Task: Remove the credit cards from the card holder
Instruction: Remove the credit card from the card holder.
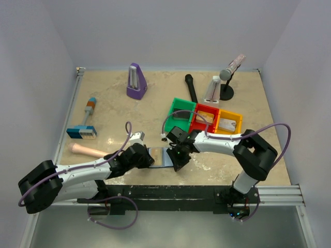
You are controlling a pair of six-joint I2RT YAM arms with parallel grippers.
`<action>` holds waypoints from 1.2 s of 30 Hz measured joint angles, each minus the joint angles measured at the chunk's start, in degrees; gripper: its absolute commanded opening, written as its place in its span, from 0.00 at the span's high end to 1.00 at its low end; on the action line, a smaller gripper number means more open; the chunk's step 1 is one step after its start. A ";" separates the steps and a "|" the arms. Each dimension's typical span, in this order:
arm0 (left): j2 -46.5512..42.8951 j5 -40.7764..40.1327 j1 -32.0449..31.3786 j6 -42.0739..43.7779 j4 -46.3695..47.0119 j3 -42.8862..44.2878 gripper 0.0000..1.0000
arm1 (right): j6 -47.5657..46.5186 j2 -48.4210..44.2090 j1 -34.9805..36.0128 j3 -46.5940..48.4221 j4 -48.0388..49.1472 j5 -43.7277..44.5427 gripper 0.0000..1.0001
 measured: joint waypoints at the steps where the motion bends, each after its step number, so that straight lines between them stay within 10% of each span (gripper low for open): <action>1: 0.00 0.04 0.00 0.11 0.00 0.00 0.86 | 0.00 0.00 -0.55 0.00 0.00 0.13 0.79; 13: -0.83 0.37 0.00 0.44 -0.09 0.00 0.86 | -0.66 -13.84 -1.57 -0.44 0.46 -1.79 0.41; 36: -0.04 -1.68 0.00 1.49 -1.99 0.00 0.88 | 13.14 -2.45 -11.76 -1.57 27.91 -16.15 0.59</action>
